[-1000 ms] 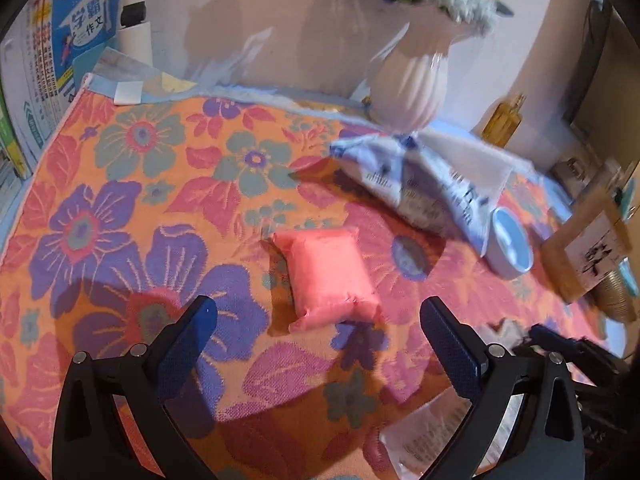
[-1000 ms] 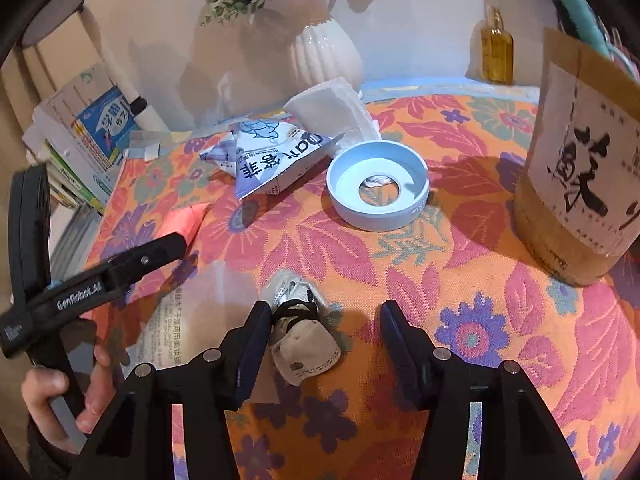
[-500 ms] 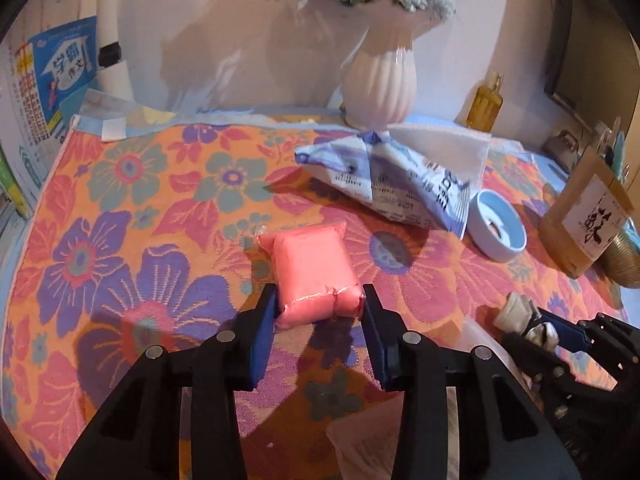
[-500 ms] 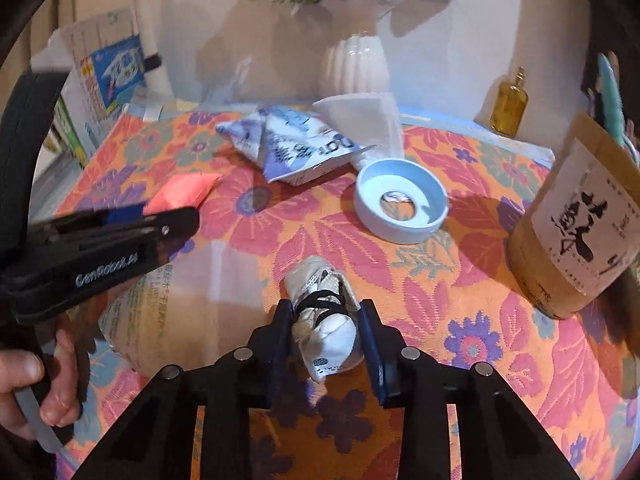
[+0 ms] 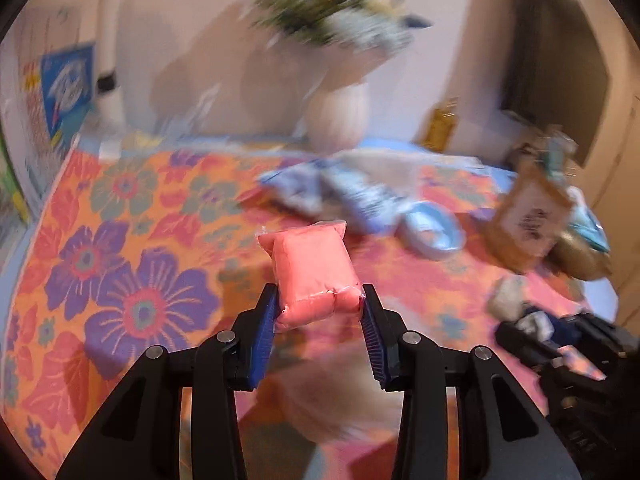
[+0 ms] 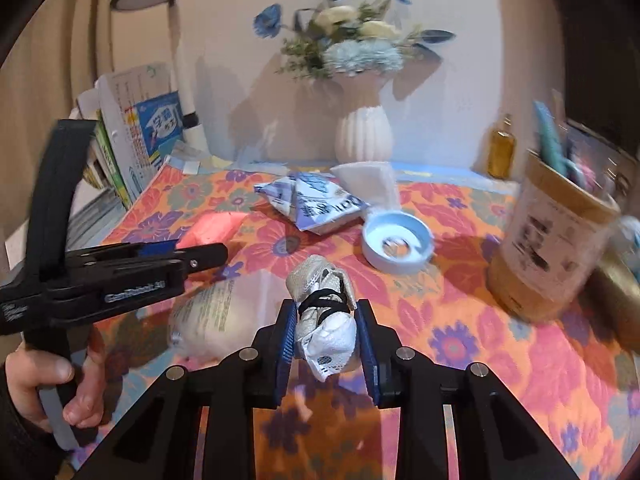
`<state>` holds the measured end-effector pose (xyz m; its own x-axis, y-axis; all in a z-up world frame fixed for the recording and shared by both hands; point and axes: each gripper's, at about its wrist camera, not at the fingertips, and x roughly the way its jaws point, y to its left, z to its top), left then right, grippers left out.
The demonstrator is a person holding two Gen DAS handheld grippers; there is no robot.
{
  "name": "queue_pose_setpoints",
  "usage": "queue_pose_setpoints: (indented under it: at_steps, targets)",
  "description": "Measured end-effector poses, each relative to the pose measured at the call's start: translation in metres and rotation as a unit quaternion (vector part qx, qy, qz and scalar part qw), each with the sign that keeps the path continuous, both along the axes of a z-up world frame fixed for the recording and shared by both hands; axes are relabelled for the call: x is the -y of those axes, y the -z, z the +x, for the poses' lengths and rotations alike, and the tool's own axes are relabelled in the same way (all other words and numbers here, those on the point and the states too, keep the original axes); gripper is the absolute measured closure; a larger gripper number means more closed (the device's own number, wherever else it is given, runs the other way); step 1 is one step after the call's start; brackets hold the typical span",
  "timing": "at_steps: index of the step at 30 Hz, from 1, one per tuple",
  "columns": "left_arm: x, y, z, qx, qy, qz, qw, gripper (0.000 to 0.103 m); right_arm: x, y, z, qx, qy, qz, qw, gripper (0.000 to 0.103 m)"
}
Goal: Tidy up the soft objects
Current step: 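Carry the pink packet and white item to the glass bowl and open both tools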
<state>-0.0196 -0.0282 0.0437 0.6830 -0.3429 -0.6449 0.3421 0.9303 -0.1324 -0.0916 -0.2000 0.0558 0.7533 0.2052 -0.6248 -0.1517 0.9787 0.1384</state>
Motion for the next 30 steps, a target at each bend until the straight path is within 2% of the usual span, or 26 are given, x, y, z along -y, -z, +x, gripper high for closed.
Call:
queue_pose_setpoints:
  at_steps: [3,6,8,11,13,17,21,24,27,30]
  targets:
    - [0.034,-0.035,-0.02,0.039,0.048,0.025,0.9977,0.066,0.013,-0.018,-0.012,0.013,0.001,0.025,1.0,0.074]
    - [0.073,-0.074,-0.036,0.086,0.08,0.045,0.9921,0.066,0.034,-0.053,-0.027,0.055,0.029,0.027,0.998,0.074]
    - [0.094,-0.098,-0.044,0.103,0.097,0.031,0.9895,0.066,0.055,-0.074,-0.039,0.079,0.052,0.031,0.995,0.074]
    - [0.118,-0.124,-0.05,0.101,0.113,0.002,0.9884,0.066,0.099,-0.105,-0.066,0.11,0.089,0.06,0.988,0.074]
    - [0.136,-0.14,-0.057,0.107,0.132,-0.016,0.9854,0.066,0.138,-0.128,-0.088,0.136,0.12,0.078,0.98,0.074]
    - [0.188,-0.164,-0.07,0.113,0.176,-0.036,0.9773,0.066,0.194,-0.153,-0.112,0.163,0.186,0.085,0.965,0.074]
    - [0.244,-0.163,-0.077,0.116,0.211,-0.02,0.9703,0.066,0.244,-0.149,-0.12,0.152,0.249,0.108,0.951,0.074]
    - [0.281,-0.145,-0.069,0.099,0.228,0.003,0.9685,0.066,0.279,-0.13,-0.118,0.12,0.282,0.143,0.941,0.074]
    - [0.305,-0.126,-0.059,0.073,0.238,0.008,0.9685,0.066,0.301,-0.113,-0.112,0.095,0.303,0.163,0.934,0.074]
    - [0.329,-0.105,-0.058,0.081,0.234,0.045,0.9679,0.066,0.319,-0.098,-0.105,0.075,0.318,0.183,0.927,0.074]
